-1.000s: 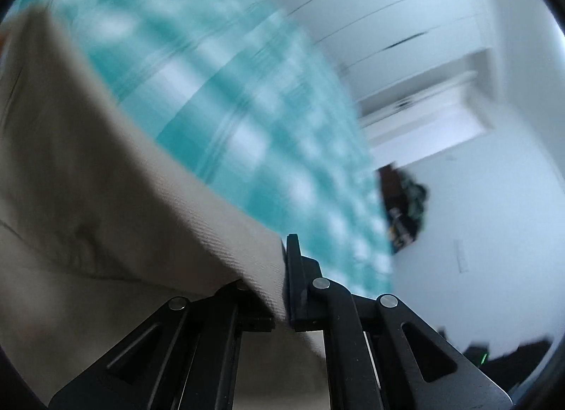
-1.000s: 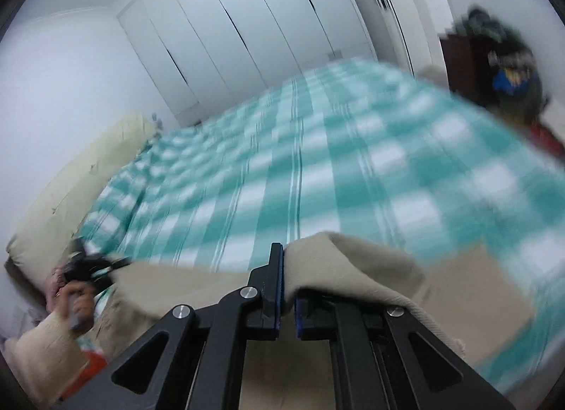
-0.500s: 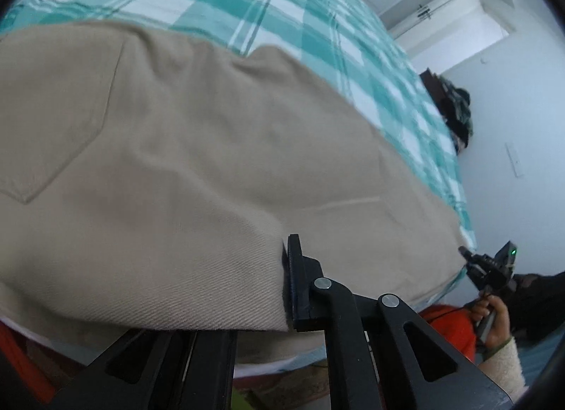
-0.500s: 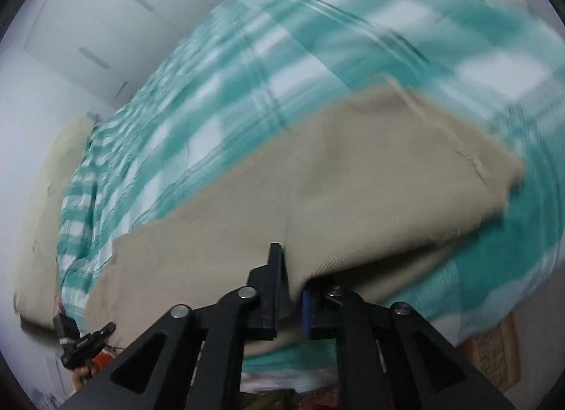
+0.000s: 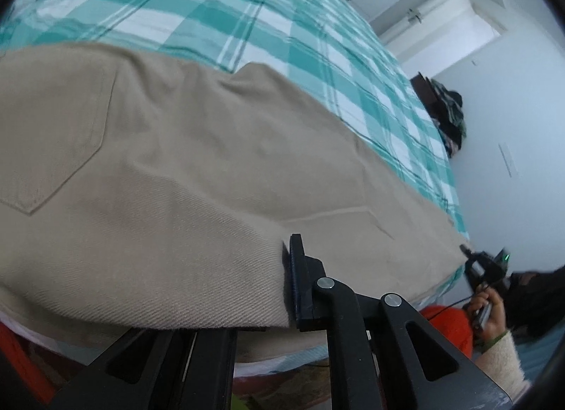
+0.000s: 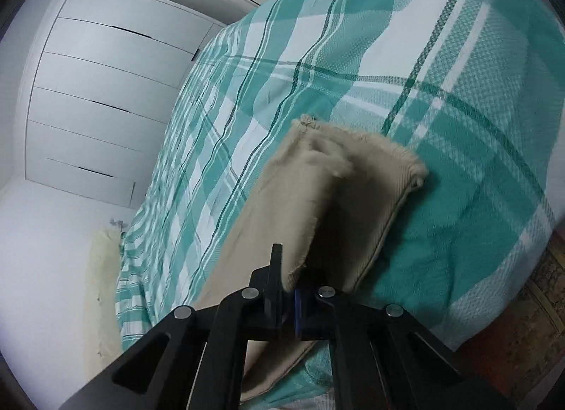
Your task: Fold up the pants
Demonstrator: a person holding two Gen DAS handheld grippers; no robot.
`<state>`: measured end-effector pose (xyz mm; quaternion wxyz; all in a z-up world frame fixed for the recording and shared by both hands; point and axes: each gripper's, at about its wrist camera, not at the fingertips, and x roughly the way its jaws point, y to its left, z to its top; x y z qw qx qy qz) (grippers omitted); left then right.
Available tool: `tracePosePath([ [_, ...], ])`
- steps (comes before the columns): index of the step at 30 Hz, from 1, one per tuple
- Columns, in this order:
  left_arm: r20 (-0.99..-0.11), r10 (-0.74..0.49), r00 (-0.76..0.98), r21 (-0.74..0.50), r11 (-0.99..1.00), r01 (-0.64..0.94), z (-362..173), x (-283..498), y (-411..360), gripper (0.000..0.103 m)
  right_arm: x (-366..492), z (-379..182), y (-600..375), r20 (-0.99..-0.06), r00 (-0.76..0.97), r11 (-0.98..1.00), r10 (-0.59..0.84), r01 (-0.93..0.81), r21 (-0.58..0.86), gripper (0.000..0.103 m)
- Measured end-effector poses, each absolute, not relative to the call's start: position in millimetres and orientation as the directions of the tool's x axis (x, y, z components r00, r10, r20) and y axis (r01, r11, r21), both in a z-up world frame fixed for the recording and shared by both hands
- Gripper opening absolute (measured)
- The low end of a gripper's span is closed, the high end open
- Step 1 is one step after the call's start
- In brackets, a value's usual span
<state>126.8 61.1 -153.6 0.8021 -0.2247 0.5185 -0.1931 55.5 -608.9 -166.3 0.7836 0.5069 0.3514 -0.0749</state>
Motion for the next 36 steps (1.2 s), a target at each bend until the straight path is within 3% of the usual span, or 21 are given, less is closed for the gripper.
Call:
tracePosePath([
  [3, -0.783, -0.507, 0.361, -0.512, 0.854, 0.092, -158.6, 123.4, 55.0, 0.006, 66.1, -142.6, -595.8, -0.713, 0.689, 0.673, 0.128, 0.468, 0.573, 0.005],
  [6, -0.816, -0.488, 0.31, -0.493, 0.867, 0.068, -178.4, 121.5, 52.7, 0.006, 71.9, -147.4, -589.5, -0.79, 0.611, 0.725, 0.053, 0.521, 0.451, 0.005],
  [14, -0.782, -0.514, 0.352, -0.526, 0.848, 0.068, -153.0, 113.3, 60.7, 0.005, 64.2, -142.6, -586.1, -0.795, 0.606, 0.745, -0.015, 0.537, 0.395, 0.004],
  [19, -0.818, -0.491, 0.3, -0.499, 0.865, 0.054, -174.4, 112.6, 54.4, 0.005, 64.5, -148.2, -588.3, -0.808, 0.589, 0.737, -0.013, 0.552, 0.39, 0.004],
  [24, -0.816, -0.501, 0.288, -0.518, 0.855, 0.022, -178.0, 114.1, 59.2, 0.014, 67.8, -147.8, -585.8, -0.825, 0.564, 0.748, -0.035, 0.562, 0.352, 0.005],
  [26, -0.819, -0.498, 0.284, -0.514, 0.857, 0.021, -172.4, 108.7, 62.3, 0.026, 64.1, -143.4, -585.0, -0.819, 0.571, 0.75, -0.06, 0.567, 0.34, 0.015],
  [29, -0.847, -0.454, 0.276, -0.465, 0.885, 0.027, -159.3, 91.8, 64.8, 0.055, 41.1, -126.7, -589.8, -0.766, 0.623, 0.714, -0.157, 0.607, 0.348, 0.046],
  [30, -0.857, -0.431, 0.282, -0.44, 0.897, 0.032, -154.9, 84.1, 65.6, 0.063, 30.4, -119.5, -592.7, -0.745, 0.633, 0.692, -0.211, 0.635, 0.344, 0.06],
  [31, -0.868, -0.403, 0.289, -0.411, 0.911, 0.038, -150.1, 71.9, 67.5, 0.064, 16.3, -111.4, -595.0, -0.718, 0.635, 0.656, -0.287, 0.676, 0.336, 0.065],
  [34, -0.876, -0.357, 0.326, -0.358, 0.932, 0.058, -135.3, 40.7, 71.4, 0.063, -21.8, -90.7, -598.1, -0.62, 0.649, 0.577, -0.44, 0.734, 0.358, 0.066],
  [36, -0.854, -0.336, 0.399, -0.334, 0.94, 0.076, -114.8, 36.2, 74.5, 0.064, -17.7, -82.1, -592.9, -0.606, 0.674, 0.637, -0.422, 0.696, 0.331, 0.066],
])
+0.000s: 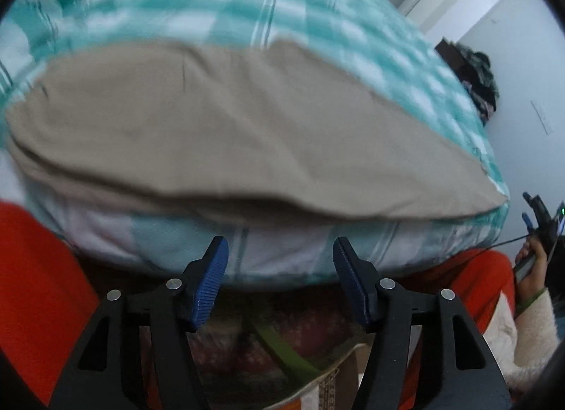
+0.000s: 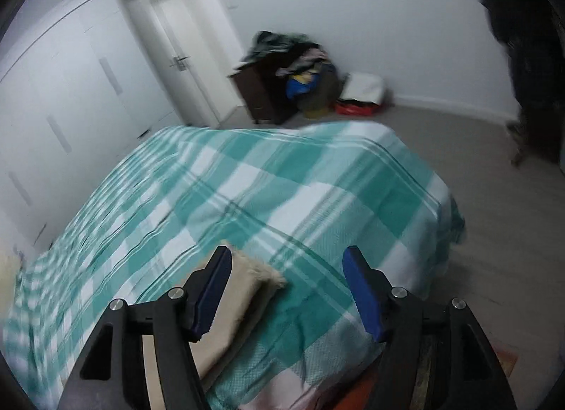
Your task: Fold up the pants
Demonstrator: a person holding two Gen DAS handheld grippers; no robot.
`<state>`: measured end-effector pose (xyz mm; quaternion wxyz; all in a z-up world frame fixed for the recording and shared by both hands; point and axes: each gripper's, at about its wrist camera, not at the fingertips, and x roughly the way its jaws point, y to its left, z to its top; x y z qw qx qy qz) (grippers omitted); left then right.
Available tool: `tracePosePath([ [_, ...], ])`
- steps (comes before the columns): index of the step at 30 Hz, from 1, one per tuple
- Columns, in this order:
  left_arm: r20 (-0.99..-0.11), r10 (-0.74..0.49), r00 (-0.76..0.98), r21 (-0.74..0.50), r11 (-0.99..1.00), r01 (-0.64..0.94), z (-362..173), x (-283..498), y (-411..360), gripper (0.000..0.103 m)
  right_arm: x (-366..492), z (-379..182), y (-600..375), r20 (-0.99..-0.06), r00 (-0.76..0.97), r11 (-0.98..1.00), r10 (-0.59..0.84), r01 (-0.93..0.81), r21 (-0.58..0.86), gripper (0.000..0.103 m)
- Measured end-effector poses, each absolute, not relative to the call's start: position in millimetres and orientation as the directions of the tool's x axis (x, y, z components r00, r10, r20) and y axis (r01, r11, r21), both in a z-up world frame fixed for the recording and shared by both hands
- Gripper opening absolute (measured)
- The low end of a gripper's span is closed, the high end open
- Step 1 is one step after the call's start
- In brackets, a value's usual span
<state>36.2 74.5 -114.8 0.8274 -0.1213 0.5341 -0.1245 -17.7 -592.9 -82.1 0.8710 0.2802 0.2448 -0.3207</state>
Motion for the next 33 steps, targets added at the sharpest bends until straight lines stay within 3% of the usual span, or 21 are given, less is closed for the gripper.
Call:
tracePosePath([
  [1, -0.832, -0.319, 0.453, -0.318, 0.945, 0.082, -101.5, 39.5, 76.4, 0.065, -10.7, -79.1, -588.0, -0.609, 0.686, 0.68, -0.398, 0.666, 0.306, 0.066],
  [3, -0.789, -0.31, 0.53, -0.303, 0.947, 0.102, -82.5, 56.0, 79.2, 0.081, 13.9, -73.1, -569.7, -0.623, 0.718, 0.802, -0.31, 0.55, 0.234, 0.065],
  [7, -0.767, -0.278, 0.579, -0.264, 0.958, 0.111, -84.5, 98.9, 83.8, 0.083, 70.7, -88.8, -534.5, -0.763, 0.624, 0.941, -0.172, 0.333, 0.06, 0.066],
  [11, -0.847, -0.219, 0.485, -0.217, 0.974, 0.061, -136.1, 141.8, 94.5, 0.082, 102.0, -137.4, -531.6, -0.885, 0.441, 0.96, -0.151, 0.28, -0.025, 0.066],
  [15, -0.878, -0.206, 0.433, -0.217, 0.976, 0.025, -185.4, 142.1, 108.4, 0.083, 99.7, -160.4, -544.6, -0.924, 0.376, 0.947, -0.071, 0.318, 0.056, 0.068],
  [21, -0.881, -0.136, 0.454, -0.092, 0.989, 0.117, -191.2, 136.9, 83.6, 0.097, 96.6, -159.5, -544.4, -0.924, 0.38, 0.944, -0.047, 0.32, 0.083, 0.073],
  [33, -0.877, -0.156, 0.455, -0.1, 0.984, 0.144, -192.7, 139.6, 83.8, 0.1, 97.3, -160.8, -566.7, -0.888, 0.455, 0.878, 0.064, 0.398, 0.267, 0.074],
])
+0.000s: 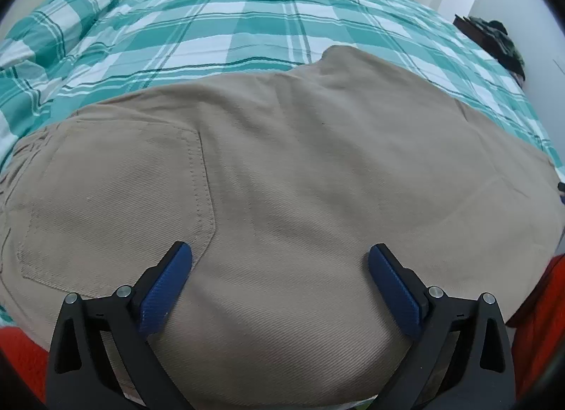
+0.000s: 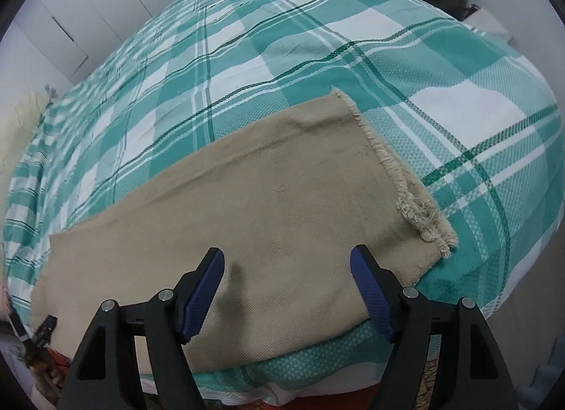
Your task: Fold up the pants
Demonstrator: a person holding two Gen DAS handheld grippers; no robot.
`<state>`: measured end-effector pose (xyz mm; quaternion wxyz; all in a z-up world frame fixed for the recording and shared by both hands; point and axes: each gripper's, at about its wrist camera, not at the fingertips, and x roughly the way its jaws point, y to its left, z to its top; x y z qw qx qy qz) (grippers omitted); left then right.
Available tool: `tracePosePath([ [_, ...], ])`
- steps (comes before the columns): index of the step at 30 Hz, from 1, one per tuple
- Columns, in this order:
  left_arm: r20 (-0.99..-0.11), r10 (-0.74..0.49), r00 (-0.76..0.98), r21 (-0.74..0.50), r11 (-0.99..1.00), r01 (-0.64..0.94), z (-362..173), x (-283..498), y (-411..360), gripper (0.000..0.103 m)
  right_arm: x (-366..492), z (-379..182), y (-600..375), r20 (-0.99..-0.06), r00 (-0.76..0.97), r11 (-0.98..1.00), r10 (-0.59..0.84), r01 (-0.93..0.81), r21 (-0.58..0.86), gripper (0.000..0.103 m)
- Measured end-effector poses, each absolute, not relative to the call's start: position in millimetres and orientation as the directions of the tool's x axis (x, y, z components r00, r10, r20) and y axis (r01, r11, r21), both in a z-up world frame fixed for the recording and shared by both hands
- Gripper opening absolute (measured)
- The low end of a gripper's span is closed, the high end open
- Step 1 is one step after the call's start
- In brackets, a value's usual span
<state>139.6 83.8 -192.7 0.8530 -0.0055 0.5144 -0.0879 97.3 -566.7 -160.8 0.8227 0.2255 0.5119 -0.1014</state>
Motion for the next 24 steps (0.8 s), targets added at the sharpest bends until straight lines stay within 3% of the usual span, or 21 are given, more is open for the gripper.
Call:
tracePosePath([
  [24, -0.876, -0.146, 0.459, -0.087, 0.985, 0.148, -193.9, 139.6, 81.1, 0.101, 101.6, -163.0, -565.4, -0.892, 0.449, 0.881, 0.059, 0.397, 0.258, 0.074],
])
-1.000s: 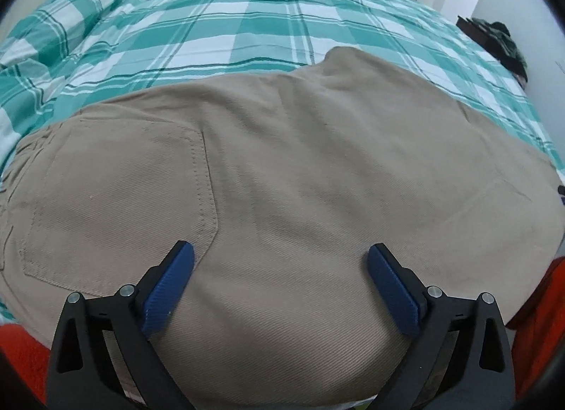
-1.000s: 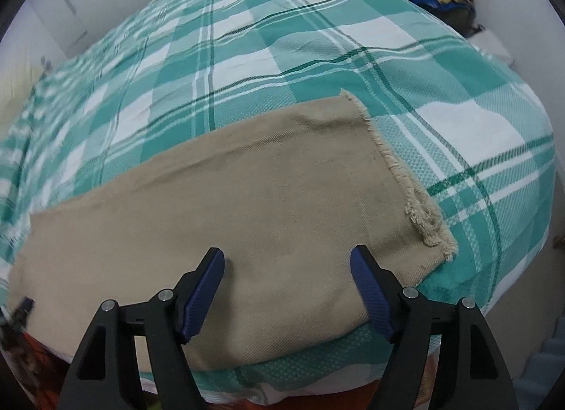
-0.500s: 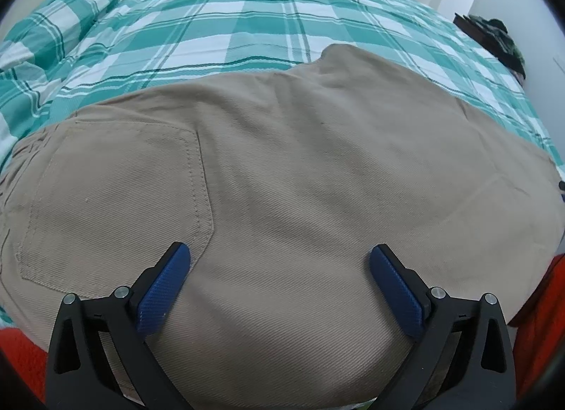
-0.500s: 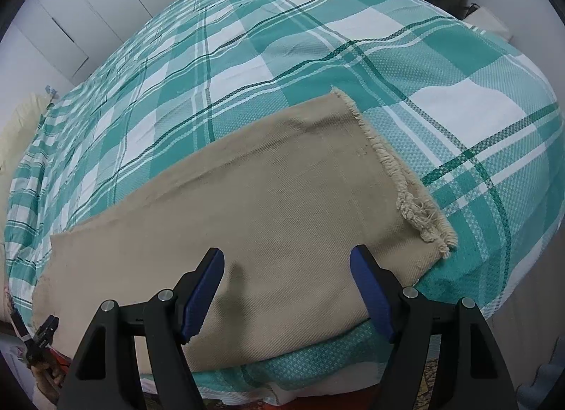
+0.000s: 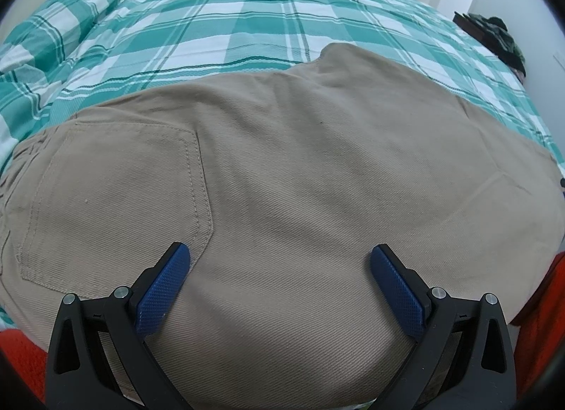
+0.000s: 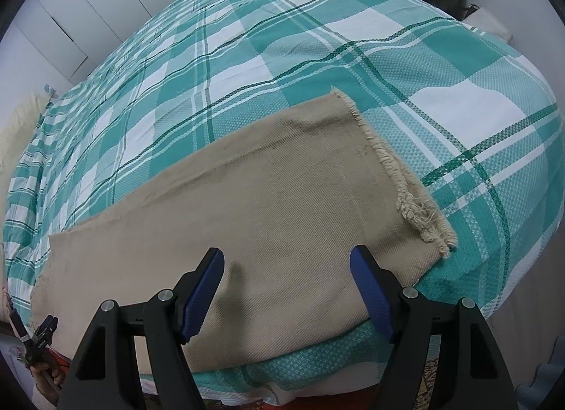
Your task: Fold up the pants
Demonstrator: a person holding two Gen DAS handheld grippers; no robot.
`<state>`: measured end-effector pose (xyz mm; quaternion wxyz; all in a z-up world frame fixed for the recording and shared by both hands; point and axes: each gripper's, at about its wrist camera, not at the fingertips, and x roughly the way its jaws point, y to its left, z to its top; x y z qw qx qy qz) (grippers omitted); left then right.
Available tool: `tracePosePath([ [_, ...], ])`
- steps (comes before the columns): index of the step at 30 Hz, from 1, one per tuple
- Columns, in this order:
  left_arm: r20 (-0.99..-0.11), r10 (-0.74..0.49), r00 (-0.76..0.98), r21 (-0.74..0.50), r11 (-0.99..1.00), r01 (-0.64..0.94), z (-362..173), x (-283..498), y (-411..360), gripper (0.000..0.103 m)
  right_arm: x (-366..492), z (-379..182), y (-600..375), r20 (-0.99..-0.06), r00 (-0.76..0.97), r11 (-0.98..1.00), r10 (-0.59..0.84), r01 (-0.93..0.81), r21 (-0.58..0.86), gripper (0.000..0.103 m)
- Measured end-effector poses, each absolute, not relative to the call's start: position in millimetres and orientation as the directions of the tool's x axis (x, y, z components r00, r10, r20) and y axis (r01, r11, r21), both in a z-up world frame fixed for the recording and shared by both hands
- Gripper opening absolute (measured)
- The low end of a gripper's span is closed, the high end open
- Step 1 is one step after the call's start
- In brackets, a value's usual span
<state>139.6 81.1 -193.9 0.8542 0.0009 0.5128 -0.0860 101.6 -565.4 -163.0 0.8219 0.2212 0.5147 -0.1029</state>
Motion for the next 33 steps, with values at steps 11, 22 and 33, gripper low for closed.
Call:
tracePosePath([
  [11, -0.877, -0.145, 0.459, -0.084, 0.985, 0.15, -194.2, 139.9, 80.5, 0.101, 100.0, -162.5, -565.0, -0.89, 0.451, 0.88, 0.059, 0.397, 0.259, 0.074],
  [22, -0.873, -0.126, 0.471, -0.061, 0.987, 0.151, -194.9, 138.2, 78.1, 0.102, 91.7, -161.4, -572.7, -0.863, 0.493, 0.853, 0.11, 0.399, 0.336, 0.074],
  [33, -0.856, -0.132, 0.5, -0.083, 0.989, 0.12, -176.3, 131.4, 80.5, 0.1, 85.3, -138.7, -556.1, -0.851, 0.519, 0.895, -0.083, 0.414, 0.165, 0.073],
])
